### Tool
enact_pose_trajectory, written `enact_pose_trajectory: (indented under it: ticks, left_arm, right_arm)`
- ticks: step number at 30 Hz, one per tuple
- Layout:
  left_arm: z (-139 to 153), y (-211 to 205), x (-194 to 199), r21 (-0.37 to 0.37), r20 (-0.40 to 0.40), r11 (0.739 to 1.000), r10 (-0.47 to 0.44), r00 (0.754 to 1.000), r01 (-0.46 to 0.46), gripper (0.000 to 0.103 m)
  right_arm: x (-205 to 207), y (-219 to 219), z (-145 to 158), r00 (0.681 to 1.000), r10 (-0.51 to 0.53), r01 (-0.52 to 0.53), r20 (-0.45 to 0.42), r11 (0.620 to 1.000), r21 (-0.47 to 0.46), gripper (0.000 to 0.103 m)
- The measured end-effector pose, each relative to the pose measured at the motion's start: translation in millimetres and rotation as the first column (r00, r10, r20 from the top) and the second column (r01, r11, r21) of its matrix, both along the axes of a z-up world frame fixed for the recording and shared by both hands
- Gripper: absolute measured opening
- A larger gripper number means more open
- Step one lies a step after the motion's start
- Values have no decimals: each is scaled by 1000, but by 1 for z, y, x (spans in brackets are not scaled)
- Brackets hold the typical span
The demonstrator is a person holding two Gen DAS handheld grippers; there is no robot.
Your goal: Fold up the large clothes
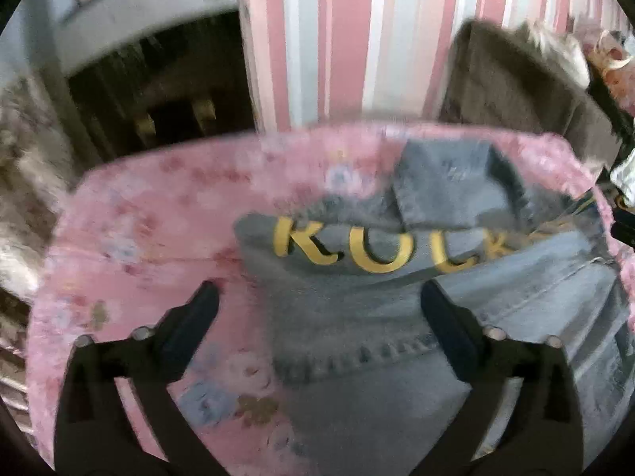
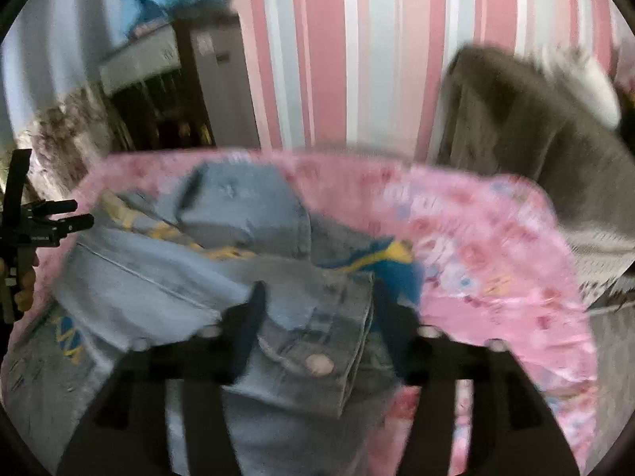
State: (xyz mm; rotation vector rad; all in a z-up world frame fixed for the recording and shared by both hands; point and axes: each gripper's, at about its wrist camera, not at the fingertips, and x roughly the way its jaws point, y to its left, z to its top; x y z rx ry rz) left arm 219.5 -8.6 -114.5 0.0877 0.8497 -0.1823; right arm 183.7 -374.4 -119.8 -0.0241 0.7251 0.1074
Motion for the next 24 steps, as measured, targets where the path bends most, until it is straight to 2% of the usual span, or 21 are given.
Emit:
enact_pose_trajectory:
  ticks: [4, 6, 9, 11, 14, 16, 18, 22, 24]
  left_arm:
    - [22, 0, -34, -10, 53, 1000, -3, 999, 4, 100]
    - [29, 0, -56, -14, 79, 1000, 2, 997, -1, 100]
    - [33, -3, -85, -5, 109, 1000, 0, 994, 0, 100]
    - [34, -5, -103, 7, 130, 1000, 6, 992, -7, 100]
    - [36, -3, -128, -35, 151, 999, 22, 988, -17, 100]
    - [35, -3, -143, -78, 156, 997, 9, 988, 3, 100]
    - [32, -5, -159, -86, 152, 996, 11, 988, 2, 100]
    - [22, -12, -184, -43, 105, 999, -2, 994, 7, 100]
    - [17, -9, -200, -58, 95, 998, 15, 995, -9, 100]
  right_arm:
    - [-56, 10, 34, 984, -33, 33, 177, 999, 3, 100]
    - [-80, 14, 44, 966, -59, 60, 250, 998, 5, 101]
    - [-115, 25, 54, 947, -62, 84, 315, 995, -54, 101]
    - [-127, 31, 54, 945, -83, 112, 316, 991, -74, 101]
    - [-144, 37, 45, 925, -174, 216, 337, 972, -90, 101]
    - [-154, 43, 42, 922, -187, 237, 339, 965, -112, 101]
    - [-166, 45, 41, 921, -194, 237, 338, 967, -89, 101]
    - [-180, 45, 29, 948, -202, 215, 246, 976, -25, 101]
    - [-189, 47, 17, 958, -204, 213, 201, 977, -22, 101]
